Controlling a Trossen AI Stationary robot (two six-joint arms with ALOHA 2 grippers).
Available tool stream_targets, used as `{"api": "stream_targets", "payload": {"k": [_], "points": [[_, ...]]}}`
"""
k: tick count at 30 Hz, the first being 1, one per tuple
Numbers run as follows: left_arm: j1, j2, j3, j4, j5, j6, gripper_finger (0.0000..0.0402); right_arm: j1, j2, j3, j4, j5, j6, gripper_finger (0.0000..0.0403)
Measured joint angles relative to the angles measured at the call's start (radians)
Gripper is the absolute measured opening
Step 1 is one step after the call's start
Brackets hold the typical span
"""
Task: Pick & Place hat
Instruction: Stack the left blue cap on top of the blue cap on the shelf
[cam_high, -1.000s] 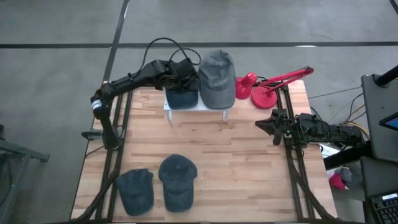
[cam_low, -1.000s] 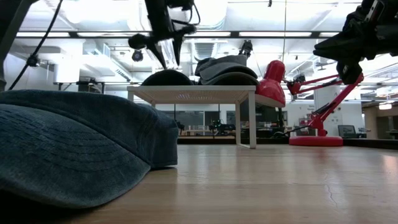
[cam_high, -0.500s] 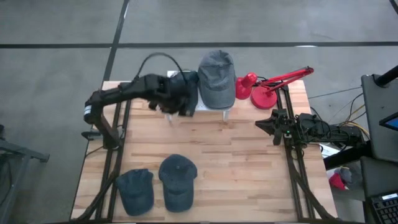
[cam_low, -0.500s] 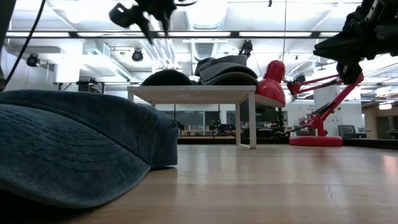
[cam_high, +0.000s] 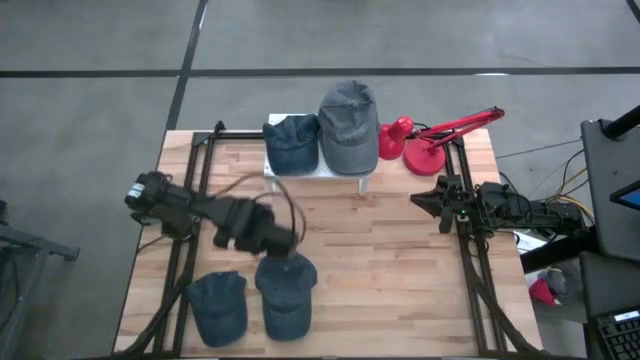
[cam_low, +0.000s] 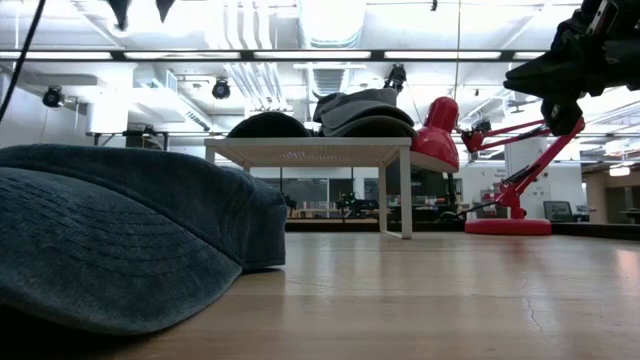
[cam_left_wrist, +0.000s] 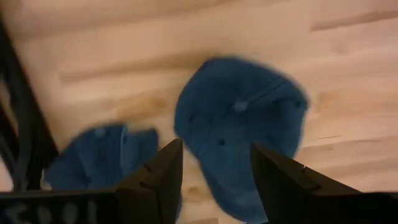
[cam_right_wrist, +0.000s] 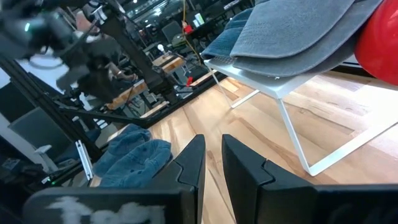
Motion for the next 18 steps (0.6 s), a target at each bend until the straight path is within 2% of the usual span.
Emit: {"api": "stream_targets", "payload": {"k": [3, 8, 11, 18], "points": [[-0.084, 0.0, -0.049, 0.0, 0.033, -0.161, 0.0179, 0.0, 0.0, 0.0, 0.0, 0.0, 0.0, 0.0052], [-0.201, 0.001, -0.126, 0.001, 0.191, -0.385, 0.0179, 0.0, 0.0, 0.0, 0.0, 0.0, 0.0, 0.0052], [-0.259, 0.001, -0.169, 0.016, 0.246, -0.498, 0.0179, 0.0, 0.0, 0.0, 0.0, 0.0, 0.0, 0.0052], [-0.318, 0.001, -0.271, 0.131, 0.296, -0.578, 0.0179, 0.0, 0.0, 0.0, 0.0, 0.0, 0.0, 0.0052]]}}
